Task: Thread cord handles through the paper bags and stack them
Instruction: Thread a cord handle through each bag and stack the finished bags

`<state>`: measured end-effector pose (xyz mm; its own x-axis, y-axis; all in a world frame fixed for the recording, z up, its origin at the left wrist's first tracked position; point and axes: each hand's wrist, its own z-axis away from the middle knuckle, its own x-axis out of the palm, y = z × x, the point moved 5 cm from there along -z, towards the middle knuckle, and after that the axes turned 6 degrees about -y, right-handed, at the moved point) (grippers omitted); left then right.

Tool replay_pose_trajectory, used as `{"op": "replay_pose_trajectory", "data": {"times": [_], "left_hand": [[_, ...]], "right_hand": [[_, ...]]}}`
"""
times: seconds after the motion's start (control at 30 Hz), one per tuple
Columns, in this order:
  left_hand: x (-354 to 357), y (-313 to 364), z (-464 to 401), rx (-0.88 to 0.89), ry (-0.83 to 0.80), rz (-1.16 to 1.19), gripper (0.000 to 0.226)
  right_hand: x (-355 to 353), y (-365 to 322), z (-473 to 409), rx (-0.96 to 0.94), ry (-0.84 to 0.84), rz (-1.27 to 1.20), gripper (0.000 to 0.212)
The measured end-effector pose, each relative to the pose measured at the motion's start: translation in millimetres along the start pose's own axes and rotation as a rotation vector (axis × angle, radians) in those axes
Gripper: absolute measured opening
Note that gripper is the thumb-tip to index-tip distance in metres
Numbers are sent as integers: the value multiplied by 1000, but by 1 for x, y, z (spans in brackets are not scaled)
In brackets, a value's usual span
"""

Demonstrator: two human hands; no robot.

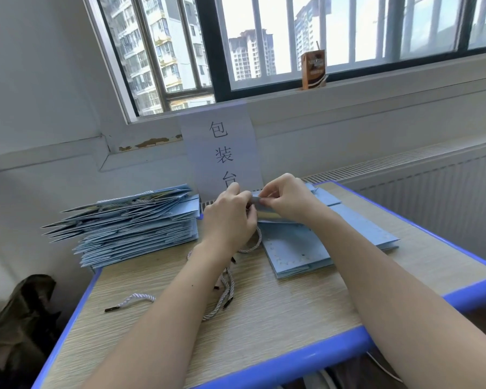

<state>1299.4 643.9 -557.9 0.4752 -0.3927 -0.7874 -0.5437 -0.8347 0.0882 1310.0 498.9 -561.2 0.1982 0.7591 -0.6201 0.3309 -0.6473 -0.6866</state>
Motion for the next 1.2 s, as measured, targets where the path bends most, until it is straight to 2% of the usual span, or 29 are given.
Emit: {"op": "replay_pose_trajectory", "data": {"times": [0.13, 0.23, 0.3, 0.37, 0.5, 0.57, 0.77, 0.93, 0.97, 1.03, 1.13, 1.2], "left_hand": [[-2, -4, -3, -31, -53, 239, 13], [-3, -10, -6, -6, -258, 480, 13], [-4, -13, -4, 5, -377, 547, 12], [-4, -14, -2, 5, -364, 555, 17], [-9, -25, -7, -100, -117, 565, 30], [-10, -30, -9, -148, -75, 514, 30], [3, -31, -3, -194, -252, 245, 32], [11, -34, -1, -280, -294, 273, 24], [11, -33, 0, -305, -308, 309, 25], [8, -33, 0, -385, -325, 535, 25], [4, -39, 2, -541, -360, 928, 19], [1, -40, 3, -557, -383, 1030, 19]], "right_hand": [[-2, 4, 0, 12, 14, 25, 8], [0, 7, -1, 33, 3, 45, 8], [1, 8, 0, 41, -10, 43, 8], [2, 8, 0, 40, -23, 29, 6], [4, 4, 1, 25, -49, 30, 10], [5, 2, 1, 15, -54, 42, 12], [8, 0, 3, -2, -78, 43, 12], [9, -4, 6, -19, -117, 62, 11], [9, -4, 7, -16, -124, 60, 10], [11, -5, 7, 11, -179, 25, 9], [21, -6, 11, 96, -400, -36, 15], [27, -9, 17, 120, -515, -26, 9]]}}
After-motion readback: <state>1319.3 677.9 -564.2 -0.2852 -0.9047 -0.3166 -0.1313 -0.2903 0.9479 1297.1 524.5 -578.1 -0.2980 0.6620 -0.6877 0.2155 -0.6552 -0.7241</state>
